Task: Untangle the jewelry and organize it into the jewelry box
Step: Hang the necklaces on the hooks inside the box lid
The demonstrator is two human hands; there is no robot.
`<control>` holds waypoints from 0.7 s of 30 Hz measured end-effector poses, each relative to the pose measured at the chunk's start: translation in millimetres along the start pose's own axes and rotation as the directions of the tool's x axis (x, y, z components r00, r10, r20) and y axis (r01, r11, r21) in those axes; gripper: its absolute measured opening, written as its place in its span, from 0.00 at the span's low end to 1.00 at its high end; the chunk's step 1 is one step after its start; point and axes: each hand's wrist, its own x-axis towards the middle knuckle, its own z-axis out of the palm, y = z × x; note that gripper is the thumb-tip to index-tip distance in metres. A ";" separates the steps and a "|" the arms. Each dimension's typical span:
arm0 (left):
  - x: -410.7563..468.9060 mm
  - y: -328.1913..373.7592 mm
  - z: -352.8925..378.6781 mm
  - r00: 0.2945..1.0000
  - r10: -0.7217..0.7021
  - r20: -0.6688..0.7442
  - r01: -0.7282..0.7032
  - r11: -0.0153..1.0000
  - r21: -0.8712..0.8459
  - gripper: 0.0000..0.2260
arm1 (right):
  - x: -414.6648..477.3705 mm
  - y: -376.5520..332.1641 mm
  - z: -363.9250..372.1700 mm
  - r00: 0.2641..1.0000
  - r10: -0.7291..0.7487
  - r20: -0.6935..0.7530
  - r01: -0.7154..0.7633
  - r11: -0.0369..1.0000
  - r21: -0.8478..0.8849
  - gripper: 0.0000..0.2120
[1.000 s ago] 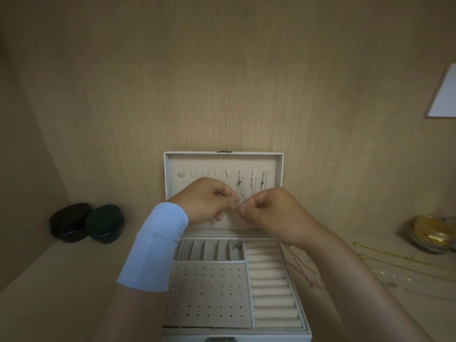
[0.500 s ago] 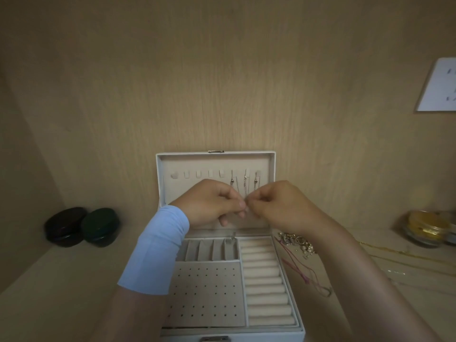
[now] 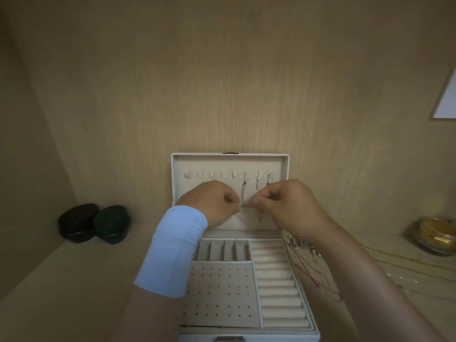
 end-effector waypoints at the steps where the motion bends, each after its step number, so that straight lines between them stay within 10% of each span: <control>1: -0.3 1.8 -1.1 1.000 -0.017 0.018 0.016 0.998 0.060 0.09 | 2.1 -0.8 -0.7 1.000 -0.010 -0.018 0.010 1.000 -0.007 0.06; 11: 1.0 10.6 9.5 0.993 -0.054 0.105 0.024 0.965 0.261 0.13 | 35.0 -16.4 0.8 0.996 -0.048 -0.078 0.046 0.998 -0.029 0.08; 21: -2.0 4.2 0.0 0.992 -0.030 0.119 0.015 0.993 0.121 0.05 | 20.5 -4.7 22.8 0.988 -0.120 0.096 0.152 0.872 -0.465 0.07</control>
